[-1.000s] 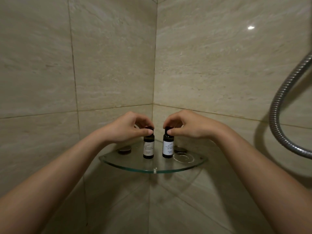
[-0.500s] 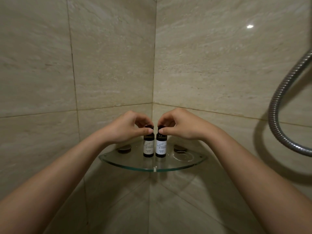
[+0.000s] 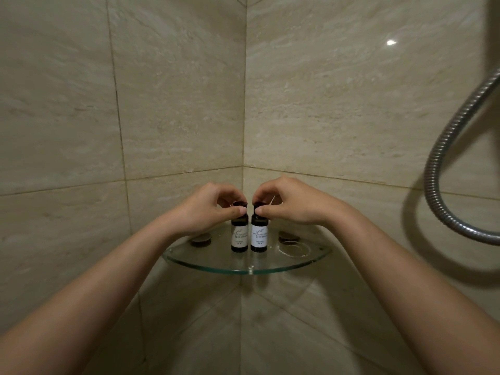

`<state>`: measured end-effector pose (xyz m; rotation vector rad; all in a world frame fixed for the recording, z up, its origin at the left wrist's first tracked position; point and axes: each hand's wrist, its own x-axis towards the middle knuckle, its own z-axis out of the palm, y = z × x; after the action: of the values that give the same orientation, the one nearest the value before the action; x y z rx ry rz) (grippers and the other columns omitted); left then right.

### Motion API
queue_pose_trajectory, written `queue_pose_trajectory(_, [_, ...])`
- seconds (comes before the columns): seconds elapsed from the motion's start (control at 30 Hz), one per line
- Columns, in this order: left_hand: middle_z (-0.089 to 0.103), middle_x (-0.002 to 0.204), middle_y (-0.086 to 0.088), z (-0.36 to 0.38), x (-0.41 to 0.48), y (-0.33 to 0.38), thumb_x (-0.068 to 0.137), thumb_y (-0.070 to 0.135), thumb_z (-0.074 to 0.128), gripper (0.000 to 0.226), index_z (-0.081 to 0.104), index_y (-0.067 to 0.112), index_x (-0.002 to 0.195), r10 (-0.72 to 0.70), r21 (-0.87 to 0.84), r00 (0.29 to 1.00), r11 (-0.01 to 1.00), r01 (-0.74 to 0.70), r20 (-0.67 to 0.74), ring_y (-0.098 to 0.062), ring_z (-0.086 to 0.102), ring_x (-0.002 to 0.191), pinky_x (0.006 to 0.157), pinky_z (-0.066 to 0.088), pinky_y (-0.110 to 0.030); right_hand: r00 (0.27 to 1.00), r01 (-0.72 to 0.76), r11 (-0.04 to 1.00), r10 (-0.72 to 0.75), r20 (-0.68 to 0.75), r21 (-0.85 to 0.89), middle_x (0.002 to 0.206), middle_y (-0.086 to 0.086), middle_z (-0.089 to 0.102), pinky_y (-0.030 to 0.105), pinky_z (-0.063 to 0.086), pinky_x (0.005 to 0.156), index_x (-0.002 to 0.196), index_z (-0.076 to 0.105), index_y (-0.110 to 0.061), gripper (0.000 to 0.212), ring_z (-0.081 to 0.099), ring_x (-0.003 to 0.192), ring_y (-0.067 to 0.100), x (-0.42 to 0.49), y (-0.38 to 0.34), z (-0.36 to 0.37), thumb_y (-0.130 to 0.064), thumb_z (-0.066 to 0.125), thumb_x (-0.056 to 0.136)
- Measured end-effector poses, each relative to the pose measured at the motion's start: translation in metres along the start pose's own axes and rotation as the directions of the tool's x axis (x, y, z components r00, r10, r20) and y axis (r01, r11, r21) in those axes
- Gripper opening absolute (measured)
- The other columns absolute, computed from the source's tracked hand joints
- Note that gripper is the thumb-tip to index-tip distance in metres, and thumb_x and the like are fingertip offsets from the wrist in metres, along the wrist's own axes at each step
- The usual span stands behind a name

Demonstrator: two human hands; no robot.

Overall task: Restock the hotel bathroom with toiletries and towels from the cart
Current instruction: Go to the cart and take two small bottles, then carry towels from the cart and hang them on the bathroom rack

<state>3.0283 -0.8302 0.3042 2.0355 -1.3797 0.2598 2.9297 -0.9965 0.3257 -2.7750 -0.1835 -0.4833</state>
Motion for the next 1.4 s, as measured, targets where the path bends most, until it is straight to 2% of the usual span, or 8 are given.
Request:
queue_pose_trajectory(0.1, [0.063,0.101,0.010,0.001,-0.002,0.000,0.086,0.026,0.062,0.024,0.061,0.022,0.110,-0.013,0.019,1.000,1.000,0.013,-0.005,-0.004,0.059,0.093,0.074,0.044,-0.012,0.999,-0.035,0.999,0.035,0.014,0.023,0.108,-0.008,0.060,0.024,0.049,0.080,0.120,0.057,-0.022,0.033,0.060,0.094,0.009,-0.004,-0.001,-0.001,-0.032,0.061,0.089])
queue_pose_trajectory(0.2, [0.056,0.112,0.011,-0.001,-0.007,0.002,0.087,0.031,0.059,0.038,0.053,0.023,0.124,-0.025,0.040,0.997,0.999,0.028,-0.067,-0.004,0.056,0.101,0.079,0.044,-0.015,0.996,-0.040,0.997,0.046,-0.074,0.073,0.110,-0.011,0.057,0.022,0.047,0.079,0.126,0.052,-0.025,0.039,0.058,0.095,0.007,-0.009,-0.003,-0.004,-0.035,0.060,0.089])
queue_pose_trajectory(0.37, [0.057,0.109,0.014,-0.013,-0.028,0.013,0.090,0.031,0.053,0.029,0.054,0.025,0.118,0.033,0.063,0.979,0.998,-0.021,-0.200,0.005,0.054,0.098,0.077,0.043,-0.013,0.977,0.018,0.991,0.011,-0.215,0.135,0.102,-0.014,0.062,0.016,0.045,0.072,0.113,0.061,-0.025,0.024,0.060,0.087,0.005,-0.020,-0.019,-0.006,-0.031,0.057,0.090])
queue_pose_trajectory(0.53, [0.064,0.097,0.012,-0.018,-0.072,0.023,0.090,0.032,0.052,0.022,0.061,0.024,0.108,0.026,0.054,0.995,0.998,-0.021,-0.093,0.001,0.060,0.090,0.077,0.053,-0.021,0.963,0.088,0.975,-0.030,-0.267,0.206,0.091,-0.012,0.065,0.021,0.049,0.066,0.100,0.066,-0.025,0.013,0.061,0.076,0.007,-0.044,-0.039,0.010,-0.027,0.057,0.091])
queue_pose_trajectory(0.7, [0.065,0.088,0.011,-0.014,-0.110,0.032,0.082,0.052,0.047,0.036,0.063,0.027,0.102,-0.040,0.116,0.992,0.993,0.026,0.117,-0.002,0.062,0.085,0.075,0.052,-0.020,0.977,0.176,0.951,-0.136,-0.165,0.255,0.083,-0.013,0.064,0.020,0.049,0.068,0.095,0.065,-0.026,0.009,0.060,0.076,0.001,-0.070,-0.046,0.036,-0.026,0.058,0.090])
queue_pose_trajectory(0.9, [0.065,0.089,0.015,0.004,-0.155,0.034,0.091,0.027,0.055,0.018,0.064,0.019,0.104,-0.259,0.195,0.961,0.952,0.236,0.102,0.004,0.060,0.088,0.071,0.046,-0.008,0.958,0.278,0.914,-0.287,-0.016,0.296,0.080,-0.017,0.060,0.015,0.044,0.068,0.098,0.065,-0.027,0.011,0.057,0.078,-0.001,-0.077,-0.048,0.072,-0.027,0.057,0.091])
queue_pose_trajectory(1.13, [0.067,0.087,0.010,0.013,-0.252,0.050,0.091,0.026,0.055,0.017,0.064,0.017,0.102,-0.557,0.235,0.829,0.801,0.550,-0.040,0.004,0.060,0.084,0.068,0.043,-0.005,0.838,0.399,0.770,-0.527,0.143,0.498,0.081,-0.011,0.065,0.014,0.044,0.065,0.095,0.067,-0.024,0.011,0.059,0.075,0.004,-0.077,-0.087,0.144,-0.024,0.058,0.090])
queue_pose_trajectory(1.4, [0.070,0.087,-0.001,-0.007,-0.396,0.121,0.091,0.020,0.056,0.014,0.065,0.013,0.100,-0.821,0.117,0.505,0.493,0.862,-0.267,-0.007,0.065,0.080,0.073,0.050,-0.020,0.534,0.524,0.581,-0.793,0.292,0.623,0.079,-0.012,0.065,0.017,0.045,0.066,0.093,0.065,-0.027,0.010,0.060,0.072,0.002,-0.087,-0.210,0.217,-0.025,0.055,0.091])
